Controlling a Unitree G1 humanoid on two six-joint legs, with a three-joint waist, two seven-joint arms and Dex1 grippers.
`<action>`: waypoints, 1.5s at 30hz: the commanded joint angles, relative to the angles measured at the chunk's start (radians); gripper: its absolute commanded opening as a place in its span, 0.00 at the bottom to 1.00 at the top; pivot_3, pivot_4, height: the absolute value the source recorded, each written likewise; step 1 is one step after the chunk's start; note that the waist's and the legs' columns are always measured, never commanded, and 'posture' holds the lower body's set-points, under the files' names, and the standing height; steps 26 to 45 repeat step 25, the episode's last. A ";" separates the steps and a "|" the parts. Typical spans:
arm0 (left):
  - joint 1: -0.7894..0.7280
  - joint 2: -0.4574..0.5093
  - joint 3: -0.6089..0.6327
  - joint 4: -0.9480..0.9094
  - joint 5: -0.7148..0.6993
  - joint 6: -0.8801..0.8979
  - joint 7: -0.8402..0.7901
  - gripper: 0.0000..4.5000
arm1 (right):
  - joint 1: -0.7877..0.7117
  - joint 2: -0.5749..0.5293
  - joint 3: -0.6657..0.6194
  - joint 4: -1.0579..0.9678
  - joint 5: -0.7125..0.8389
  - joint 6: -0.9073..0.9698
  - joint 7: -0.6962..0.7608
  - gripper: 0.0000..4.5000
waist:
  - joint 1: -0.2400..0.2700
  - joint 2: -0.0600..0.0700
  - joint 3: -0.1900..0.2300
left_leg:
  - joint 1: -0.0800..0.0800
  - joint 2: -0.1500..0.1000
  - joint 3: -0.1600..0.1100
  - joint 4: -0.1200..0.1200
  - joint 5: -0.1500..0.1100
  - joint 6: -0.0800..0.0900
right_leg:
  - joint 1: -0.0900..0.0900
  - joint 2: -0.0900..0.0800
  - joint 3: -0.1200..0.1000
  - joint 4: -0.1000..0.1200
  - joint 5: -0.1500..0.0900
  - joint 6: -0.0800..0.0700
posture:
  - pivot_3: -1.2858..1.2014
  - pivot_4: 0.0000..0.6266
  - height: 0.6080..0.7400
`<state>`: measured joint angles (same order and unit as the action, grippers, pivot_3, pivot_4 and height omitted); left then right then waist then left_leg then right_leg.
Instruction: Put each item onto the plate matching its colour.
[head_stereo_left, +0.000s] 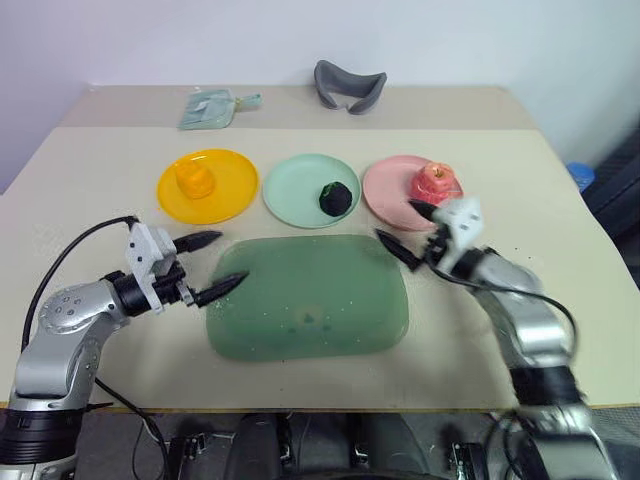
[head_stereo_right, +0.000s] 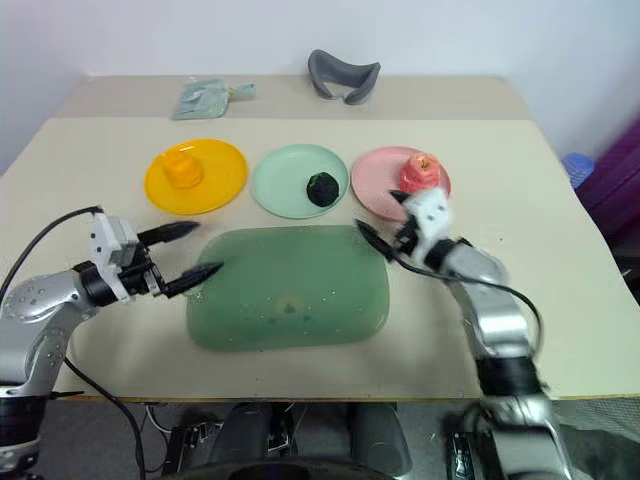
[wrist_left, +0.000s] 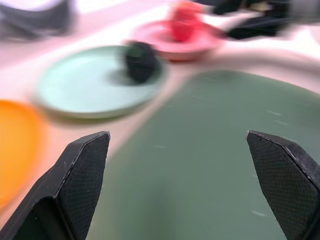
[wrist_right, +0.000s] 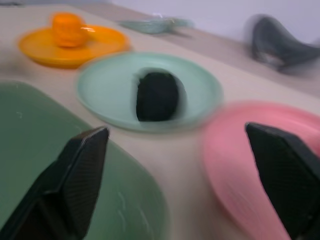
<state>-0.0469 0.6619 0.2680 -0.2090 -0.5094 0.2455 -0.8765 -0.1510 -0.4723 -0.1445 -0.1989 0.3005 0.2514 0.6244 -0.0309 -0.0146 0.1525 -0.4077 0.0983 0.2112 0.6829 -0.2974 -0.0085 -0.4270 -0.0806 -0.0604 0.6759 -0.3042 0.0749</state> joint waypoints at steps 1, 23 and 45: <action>0.012 -0.033 0.081 0.017 0.017 -0.020 0.109 1.00 | 0.137 -0.038 -0.123 -0.171 0.059 0.062 -0.029 0.98 | 0.001 0.000 0.000 | 0.000 0.000 0.000 0.000 0.000 0.000 | 0.000 0.000 0.000 0.000 0.000 0.000 | 0.52 0.24 1.00; 0.150 0.031 0.121 -0.036 -0.073 0.053 -0.040 1.00 | 0.400 -0.120 -0.283 -0.163 0.077 -0.012 0.059 0.98 | 0.016 -0.002 -0.001 | 0.002 0.000 0.001 0.001 0.000 0.000 | 0.002 0.000 0.000 0.000 0.000 0.000 | 0.52 0.24 1.00; 0.162 0.034 0.122 -0.051 -0.083 0.065 -0.052 1.00 | 0.410 -0.119 -0.279 -0.158 0.075 -0.024 0.065 0.98 | 0.016 -0.002 -0.001 | 0.002 -0.001 0.001 0.001 0.000 0.000 | 0.002 0.000 0.000 0.000 0.000 0.000 | 0.52 0.24 1.00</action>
